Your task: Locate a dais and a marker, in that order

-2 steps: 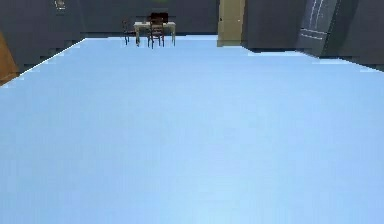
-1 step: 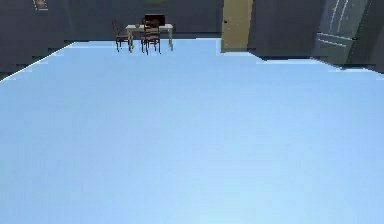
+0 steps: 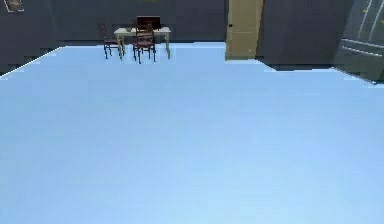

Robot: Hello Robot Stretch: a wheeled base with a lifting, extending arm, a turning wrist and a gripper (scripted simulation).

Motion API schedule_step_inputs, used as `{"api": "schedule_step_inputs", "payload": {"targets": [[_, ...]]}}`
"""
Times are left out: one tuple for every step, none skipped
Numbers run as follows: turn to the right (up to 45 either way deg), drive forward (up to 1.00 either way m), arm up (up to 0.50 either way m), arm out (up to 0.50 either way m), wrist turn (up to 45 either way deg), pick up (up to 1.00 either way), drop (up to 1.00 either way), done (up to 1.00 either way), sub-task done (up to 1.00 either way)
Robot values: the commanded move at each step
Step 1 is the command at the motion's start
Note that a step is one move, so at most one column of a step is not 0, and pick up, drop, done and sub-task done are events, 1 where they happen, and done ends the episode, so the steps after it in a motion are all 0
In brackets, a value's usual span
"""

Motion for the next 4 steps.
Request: {"api": "schedule_step_inputs", "payload": {"targets": [[0.0, 1.00, 0.00, 0.00, 0.0, 0.00, 0.00, 0.00, 0.00], [0.0, 1.00, 0.00, 0.00, 0.0, 0.00, 0.00, 0.00, 0.00], [3.0, 0.00, 0.00, 0.00, 0.0, 0.00, 0.00, 0.00, 0.00], [0.0, 1.00, 0.00, 0.00, 0.0, 0.00, 0.00, 0.00, 0.00]]}}
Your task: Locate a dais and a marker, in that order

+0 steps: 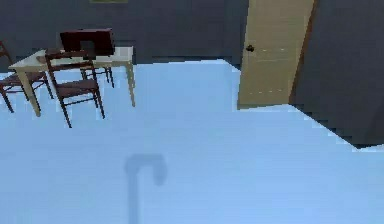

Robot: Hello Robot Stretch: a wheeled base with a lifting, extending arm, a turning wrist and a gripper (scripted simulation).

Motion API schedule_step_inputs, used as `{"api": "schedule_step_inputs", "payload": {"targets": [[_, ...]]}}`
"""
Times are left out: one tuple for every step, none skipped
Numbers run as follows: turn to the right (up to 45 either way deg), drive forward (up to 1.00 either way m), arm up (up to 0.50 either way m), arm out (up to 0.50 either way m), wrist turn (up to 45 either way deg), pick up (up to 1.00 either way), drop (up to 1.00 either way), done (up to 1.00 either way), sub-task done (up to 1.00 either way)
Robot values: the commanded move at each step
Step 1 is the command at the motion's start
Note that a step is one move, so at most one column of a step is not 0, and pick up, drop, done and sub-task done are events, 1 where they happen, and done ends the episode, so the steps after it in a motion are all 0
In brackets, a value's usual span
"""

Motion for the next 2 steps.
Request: {"api": "schedule_step_inputs", "payload": {"targets": [[0.0, 1.00, 0.00, 0.00, 0.0, 0.00, 0.00, 0.00, 0.00], [0.0, 1.00, 0.00, 0.00, 0.0, 0.00, 0.00, 0.00, 0.00]]}}
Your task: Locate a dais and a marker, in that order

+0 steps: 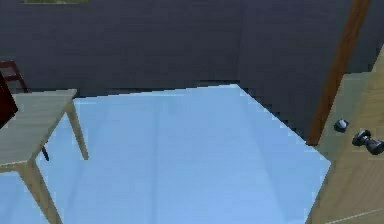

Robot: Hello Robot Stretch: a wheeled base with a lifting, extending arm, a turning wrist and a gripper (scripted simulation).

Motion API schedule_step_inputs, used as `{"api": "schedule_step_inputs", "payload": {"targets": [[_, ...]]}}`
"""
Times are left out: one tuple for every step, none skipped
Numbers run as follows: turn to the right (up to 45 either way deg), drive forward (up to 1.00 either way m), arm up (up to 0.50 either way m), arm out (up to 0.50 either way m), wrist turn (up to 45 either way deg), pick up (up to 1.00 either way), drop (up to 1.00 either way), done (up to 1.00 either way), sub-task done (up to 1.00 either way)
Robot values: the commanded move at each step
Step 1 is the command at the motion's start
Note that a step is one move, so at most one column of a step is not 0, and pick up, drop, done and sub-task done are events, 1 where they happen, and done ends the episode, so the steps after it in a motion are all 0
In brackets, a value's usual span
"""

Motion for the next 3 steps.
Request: {"api": "schedule_step_inputs", "payload": {"targets": [[0.0, 0.85, 0.00, 0.00, 0.0, 0.00, 0.00, 0.00, 0.00], [39.0, 0.00, 0.00, 0.00, 0.0, 0.00, 0.00, 0.00, 0.00], [0.0, 0.40, 0.00, 0.00, 0.0, 0.00, 0.00, 0.00, 0.00]]}}
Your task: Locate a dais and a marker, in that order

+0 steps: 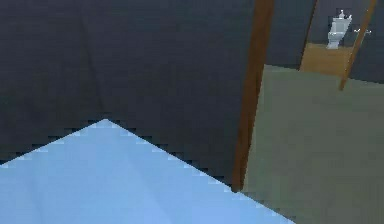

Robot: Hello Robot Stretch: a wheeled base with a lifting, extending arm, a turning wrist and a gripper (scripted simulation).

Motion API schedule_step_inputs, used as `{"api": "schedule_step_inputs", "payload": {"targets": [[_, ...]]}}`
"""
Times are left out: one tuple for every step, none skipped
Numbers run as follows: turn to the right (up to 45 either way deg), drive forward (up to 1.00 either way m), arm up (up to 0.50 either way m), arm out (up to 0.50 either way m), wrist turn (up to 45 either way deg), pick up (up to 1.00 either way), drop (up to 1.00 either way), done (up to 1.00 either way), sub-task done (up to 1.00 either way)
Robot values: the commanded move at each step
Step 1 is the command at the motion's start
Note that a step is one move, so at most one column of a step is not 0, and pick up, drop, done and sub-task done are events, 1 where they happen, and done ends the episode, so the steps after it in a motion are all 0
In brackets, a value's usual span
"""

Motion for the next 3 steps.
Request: {"api": "schedule_step_inputs", "payload": {"targets": [[-45.0, 0.00, 0.00, 0.00, 0.0, 0.00, 0.00, 0.00, 0.00], [0.0, 0.30, 0.00, 0.00, 0.0, 0.00, 0.00, 0.00, 0.00], [45.0, 0.00, 0.00, 0.00, 0.0, 0.00, 0.00, 0.00, 0.00]]}}
